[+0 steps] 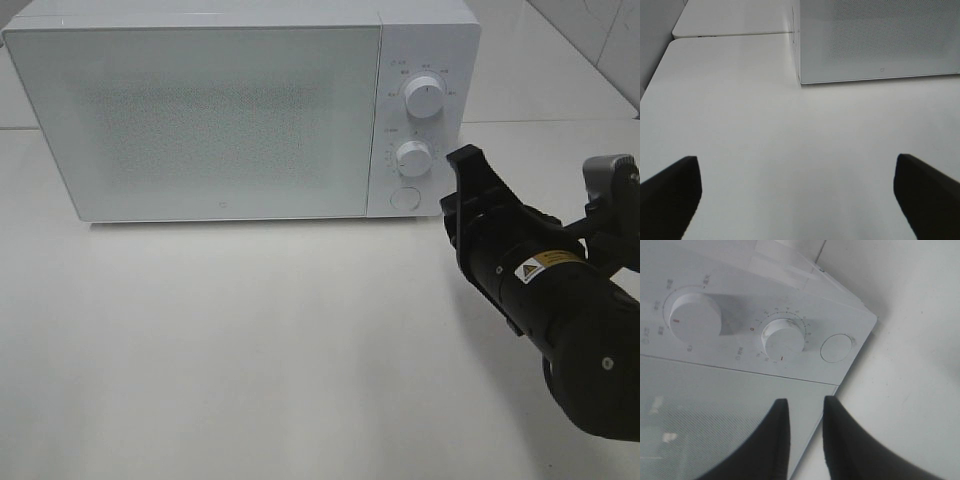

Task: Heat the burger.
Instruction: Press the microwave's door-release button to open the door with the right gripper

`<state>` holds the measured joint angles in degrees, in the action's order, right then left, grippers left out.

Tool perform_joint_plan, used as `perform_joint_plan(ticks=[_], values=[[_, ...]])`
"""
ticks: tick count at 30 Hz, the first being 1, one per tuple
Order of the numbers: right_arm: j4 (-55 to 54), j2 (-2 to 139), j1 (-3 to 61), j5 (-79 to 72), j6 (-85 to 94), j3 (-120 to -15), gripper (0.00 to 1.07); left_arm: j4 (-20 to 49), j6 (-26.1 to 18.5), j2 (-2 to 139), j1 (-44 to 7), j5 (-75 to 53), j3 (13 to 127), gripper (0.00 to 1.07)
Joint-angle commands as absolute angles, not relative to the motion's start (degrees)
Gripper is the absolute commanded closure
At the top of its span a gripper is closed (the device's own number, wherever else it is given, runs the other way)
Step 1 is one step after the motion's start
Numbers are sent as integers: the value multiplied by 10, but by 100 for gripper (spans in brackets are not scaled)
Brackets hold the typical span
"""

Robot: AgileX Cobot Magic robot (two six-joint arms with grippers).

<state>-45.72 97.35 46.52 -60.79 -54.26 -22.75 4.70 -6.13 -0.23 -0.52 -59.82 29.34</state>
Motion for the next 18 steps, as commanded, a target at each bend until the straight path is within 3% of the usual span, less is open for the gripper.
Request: perform_joint_plan(ticks=[1, 18], values=[[-457, 974, 467, -610, -636, -233, 104, 46, -60, -13, -2, -595, 290, 7], [-450, 1024, 453, -565, -785, -257, 107, 46, -60, -13, -2, -595, 290, 7]])
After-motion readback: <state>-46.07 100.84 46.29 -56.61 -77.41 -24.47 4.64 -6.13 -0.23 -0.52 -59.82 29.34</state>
